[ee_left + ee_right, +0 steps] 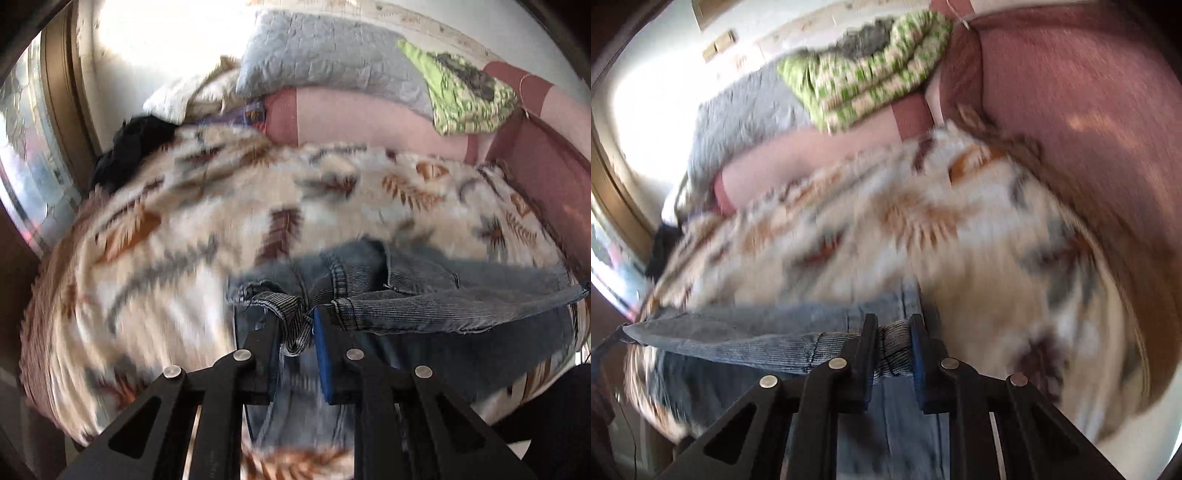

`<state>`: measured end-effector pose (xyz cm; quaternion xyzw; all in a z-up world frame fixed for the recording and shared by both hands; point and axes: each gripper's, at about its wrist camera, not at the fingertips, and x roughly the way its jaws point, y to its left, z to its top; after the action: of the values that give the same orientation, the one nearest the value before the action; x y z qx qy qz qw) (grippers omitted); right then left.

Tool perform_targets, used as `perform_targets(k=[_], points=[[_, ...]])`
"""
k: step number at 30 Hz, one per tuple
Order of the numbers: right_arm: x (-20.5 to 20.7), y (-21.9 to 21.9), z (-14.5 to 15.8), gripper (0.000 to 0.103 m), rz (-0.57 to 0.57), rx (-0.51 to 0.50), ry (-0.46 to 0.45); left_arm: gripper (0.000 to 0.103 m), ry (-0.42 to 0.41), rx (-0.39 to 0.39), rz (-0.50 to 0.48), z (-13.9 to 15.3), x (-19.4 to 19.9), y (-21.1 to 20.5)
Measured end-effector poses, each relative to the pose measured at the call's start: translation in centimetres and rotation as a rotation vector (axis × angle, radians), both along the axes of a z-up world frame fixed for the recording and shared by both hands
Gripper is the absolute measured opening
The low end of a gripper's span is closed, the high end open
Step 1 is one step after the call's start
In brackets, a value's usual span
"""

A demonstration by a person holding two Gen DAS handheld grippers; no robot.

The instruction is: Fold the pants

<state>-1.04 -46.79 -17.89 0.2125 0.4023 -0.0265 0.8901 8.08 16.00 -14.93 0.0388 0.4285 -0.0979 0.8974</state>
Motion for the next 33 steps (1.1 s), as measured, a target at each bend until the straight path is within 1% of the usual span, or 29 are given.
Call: perform_targets(k=[2, 4, 6, 8, 10, 11, 12, 13, 14, 15, 16, 18, 20, 23, 24, 25, 26, 27, 28, 29, 30, 31, 32, 33], points=[[-2.3, 0.4, -1.5, 0.018, 0.011, -0.003, 0.051, 0.018, 0.057, 0.011, 0.011, -2.5, -1.7, 0.3], [-3.7, 0.9, -2.7, 0.018, 0.033, -0.012, 0.098, 0.018, 0.097, 0.038, 0.031, -4.8, -2.6, 0.5], [-4.3, 1.5, -3.8, 0.018, 0.049, -0.025, 0.147, 0.018, 0.147, 0.028, 0.05, -6.7, -2.9, 0.9], [-3.7, 1.8, -5.4, 0.02, 0.085, -0.022, 0.266, 0.018, 0.179, 0.035, 0.064, -7.5, -3.2, 1.1], [-3.7, 1.7, -6.0, 0.037, 0.096, -0.018, 0.341, 0.018, 0.184, 0.06, 0.068, -7.6, -3.9, 1.3], [-3.8, 1.5, -5.9, 0.042, 0.098, -0.023, 0.358, 0.018, 0.191, 0.077, 0.068, -7.6, -4.2, 1.6], [-3.9, 1.2, -5.3, 0.049, 0.096, -0.042, 0.368, 0.018, 0.204, 0.092, 0.073, -7.7, -4.5, 2.1], [-4.1, 0.9, -4.8, 0.052, 0.09, -0.049, 0.352, 0.018, 0.212, 0.11, 0.091, -7.6, -4.9, 2.5], [-4.3, 0.4, -4.0, 0.054, 0.082, -0.043, 0.318, 0.018, 0.21, 0.123, 0.11, -7.2, -5.2, 3.1], [-4.4, -0.2, -3.2, 0.059, 0.072, -0.026, 0.28, 0.018, 0.201, 0.127, 0.122, -6.8, -5.6, 3.5], [-4.3, -1.1, -2.3, 0.061, 0.047, 0.001, 0.226, 0.018, 0.188, 0.127, 0.131, -6.3, -5.9, 3.8], [-3.4, -2.4, -1.2, 0.062, -0.016, 0.025, 0.162, 0.018, 0.141, 0.124, 0.13, -4.8, -6.5, 3.6], [-1.2, -2.9, -1.2, 0.062, -0.049, 0.038, 0.158, 0.018, 0.082, 0.112, 0.102, -3.0, -6.8, 2.1], [2.6, -3.4, -3.1, 0.062, -0.097, 0.072, 0.194, 0.018, 0.017, 0.063, 0.029, -0.8, -6.4, -1.0], [4.1, -3.6, -4.1, 0.062, -0.117, 0.081, 0.22, 0.02, 0.005, 0.048, -0.001, -0.4, -6.2, -2.2], [4.7, -3.8, -4.9, 0.062, -0.133, 0.093, 0.237, 0.022, 0.0, 0.042, -0.021, -0.1, -5.9, -3.2], [5.2, -4.2, -5.8, 0.062, -0.146, 0.116, 0.257, 0.031, -0.007, 0.038, -0.04, 0.1, -5.6, -4.5], [5.9, -4.3, -6.7, 0.062, -0.148, 0.144, 0.275, 0.037, -0.008, 0.036, -0.048, 0.1, -5.2, -5.3], [6.6, -4.1, -7.8, 0.058, -0.14, 0.184, 0.304, 0.048, -0.007, 0.034, -0.049, 0.0, -4.6, -6.3], [6.9, -3.8, -8.3, 0.053, -0.139, 0.179, 0.324, 0.05, -0.007, 0.029, -0.051, 0.0, -4.1, -7.3], [7.1, -3.1, -8.0, 0.036, -0.128, 0.106, 0.319, 0.05, 0.0, 0.016, -0.057, -0.3, -3.4, -8.1], [7.3, -2.8, -7.7, 0.018, -0.1, 0.097, 0.299, 0.05, 0.011, 0.005, -0.057, -0.7, -3.1, -8.7], [7.2, -2.6, -7.2, 0.018, -0.104, 0.099, 0.276, 0.05, 0.027, -0.007, -0.055, -1.1, -2.4, -9.6], [6.9, -2.8, -6.6, 0.017, -0.132, 0.087, 0.245, 0.05, 0.041, -0.019, -0.059, -1.4, -1.9, -10.5]])
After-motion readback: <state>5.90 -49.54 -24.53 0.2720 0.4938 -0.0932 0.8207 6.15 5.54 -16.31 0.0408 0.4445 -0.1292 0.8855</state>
